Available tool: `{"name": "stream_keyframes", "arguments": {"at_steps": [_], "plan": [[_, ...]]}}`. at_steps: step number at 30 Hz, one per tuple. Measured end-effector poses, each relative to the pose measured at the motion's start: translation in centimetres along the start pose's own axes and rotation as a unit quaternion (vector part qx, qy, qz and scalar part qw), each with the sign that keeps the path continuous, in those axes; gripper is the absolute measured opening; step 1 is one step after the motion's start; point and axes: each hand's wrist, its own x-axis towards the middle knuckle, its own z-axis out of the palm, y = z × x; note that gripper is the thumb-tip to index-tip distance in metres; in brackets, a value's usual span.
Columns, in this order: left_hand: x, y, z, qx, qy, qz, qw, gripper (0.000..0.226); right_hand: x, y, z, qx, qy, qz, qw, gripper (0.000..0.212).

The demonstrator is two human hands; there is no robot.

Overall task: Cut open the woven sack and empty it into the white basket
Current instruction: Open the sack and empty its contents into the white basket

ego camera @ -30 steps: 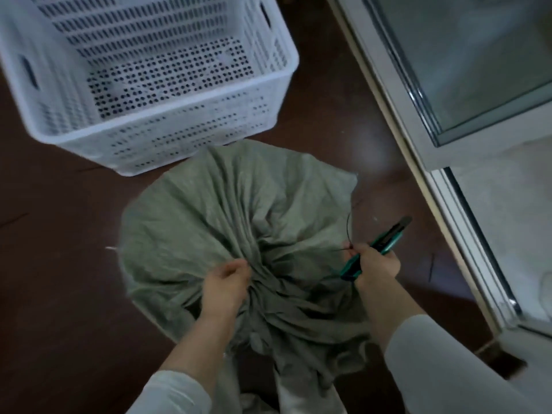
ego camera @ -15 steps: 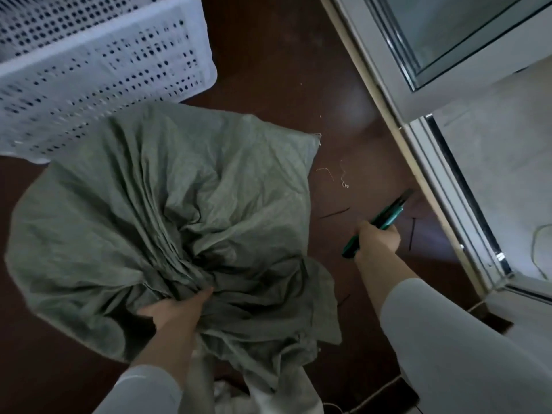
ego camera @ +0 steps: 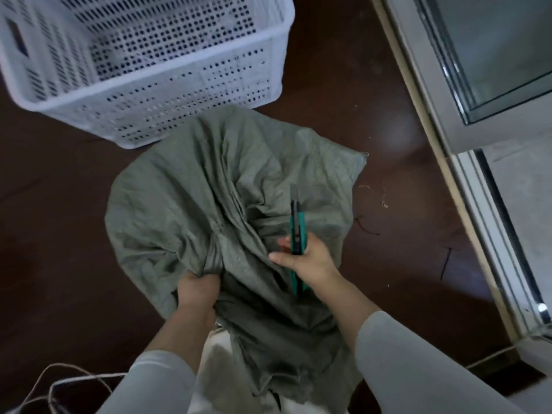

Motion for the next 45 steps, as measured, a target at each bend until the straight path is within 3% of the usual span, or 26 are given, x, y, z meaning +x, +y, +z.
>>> {"name": "stream_keyframes", "arguments": {"at_steps": [2, 4, 10, 15, 18, 22, 25, 28, 32, 39, 42, 45], "plan": [[-0.5, 0.6, -0.8, -0.009, -0.012, 0.004, 1.0, 0.029, -0.8, -1.0, 1.9, -0.021, -0.016, -0.004, 1.0, 0.044], [-0.9, 1.4, -1.7, -0.02, -0.021, 0.008, 1.0, 0.027, -1.4, -2.0, 3.4, -0.023, -0.01, -0.013, 1.0, 0.035], [-1.1, 5.2, -6.0, -0.068, -0.013, 0.032, 0.997, 0.029, -2.1, -6.2, 3.1, 0.037, 0.094, -0.001, 0.995, 0.031], [-0.6, 9.3, -9.6, -0.116, 0.043, 0.092, 0.988, 0.036, -4.1, -10.5, 2.7, 0.007, 0.125, -0.073, 0.989, 0.024], [-0.2, 9.9, -11.1, -0.082, 0.048, 0.106, 0.99, 0.035, -4.9, -12.4, 3.0, 0.019, 0.105, -0.066, 0.992, 0.018], [-0.1, 9.5, -11.7, -0.045, 0.046, 0.088, 0.994, 0.035, -5.2, -14.2, 3.8, 0.142, 0.058, 0.03, 0.988, 0.033], [-0.4, 9.8, -11.3, -0.038, 0.039, 0.082, 0.995, 0.037, -4.8, -14.3, 4.4, 0.177, 0.031, 0.027, 0.983, 0.02], [-0.7, 10.4, -10.1, -0.04, 0.014, 0.08, 0.996, 0.034, -4.0, -13.7, 4.3, 0.147, 0.023, -0.006, 0.989, 0.016], [-0.5, 11.0, -7.1, -0.03, 0.006, 0.09, 0.995, 0.025, -2.5, -12.7, 2.1, 0.107, 0.008, -0.008, 0.994, 0.028], [-0.4, 10.0, 1.4, -0.057, 0.034, 0.094, 0.993, 0.041, 2.6, -9.6, -4.7, 0.157, 0.017, 0.049, 0.986, 0.053], [-0.6, 9.2, 6.9, -0.075, 0.039, 0.09, 0.992, 0.051, 5.1, -8.2, -9.2, 0.238, 0.05, 0.087, 0.966, 0.04], [-0.4, 8.0, 12.5, -0.058, 0.032, 0.1, 0.993, 0.079, 7.8, -5.8, -14.3, 0.317, 0.109, 0.134, 0.933, 0.026]]}}
